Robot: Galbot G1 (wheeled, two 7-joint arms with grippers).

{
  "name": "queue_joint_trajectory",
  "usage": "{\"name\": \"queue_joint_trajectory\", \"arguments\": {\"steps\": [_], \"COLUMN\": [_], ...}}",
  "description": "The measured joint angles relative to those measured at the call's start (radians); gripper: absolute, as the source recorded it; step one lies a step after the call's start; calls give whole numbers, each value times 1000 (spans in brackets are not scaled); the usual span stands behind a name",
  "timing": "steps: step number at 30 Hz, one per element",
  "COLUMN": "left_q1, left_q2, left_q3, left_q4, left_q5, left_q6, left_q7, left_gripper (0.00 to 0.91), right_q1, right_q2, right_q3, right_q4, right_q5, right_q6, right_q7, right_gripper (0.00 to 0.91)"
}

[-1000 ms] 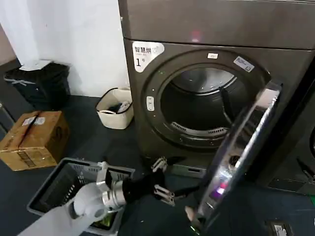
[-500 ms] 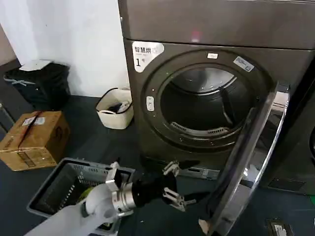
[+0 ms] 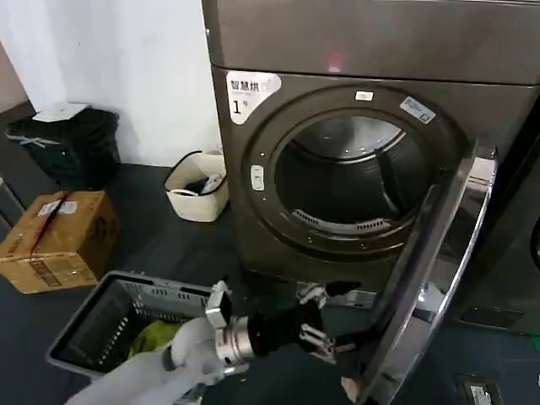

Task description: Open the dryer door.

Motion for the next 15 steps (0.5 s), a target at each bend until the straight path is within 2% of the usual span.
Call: {"name": "queue_joint_trajectory", "arguments": {"steps": [9, 15], "left_q1": [-39, -68], "left_q2": [-37, -61], "left_q3": [67, 117], "left_q4": [24, 38], "left_q5": [4, 3], "left_q6": [0, -4], "left_q7": [8, 15], "left_gripper": [907, 907], "right_q1": [-6, -26], "right_q2": [-7, -7], "right_q3": [28, 70], "right_q4": [-11, 11], "right_q5": [6, 14], "right_q6": [-1, -28], "right_q7": [10, 51], "right_gripper": [907, 907]}}
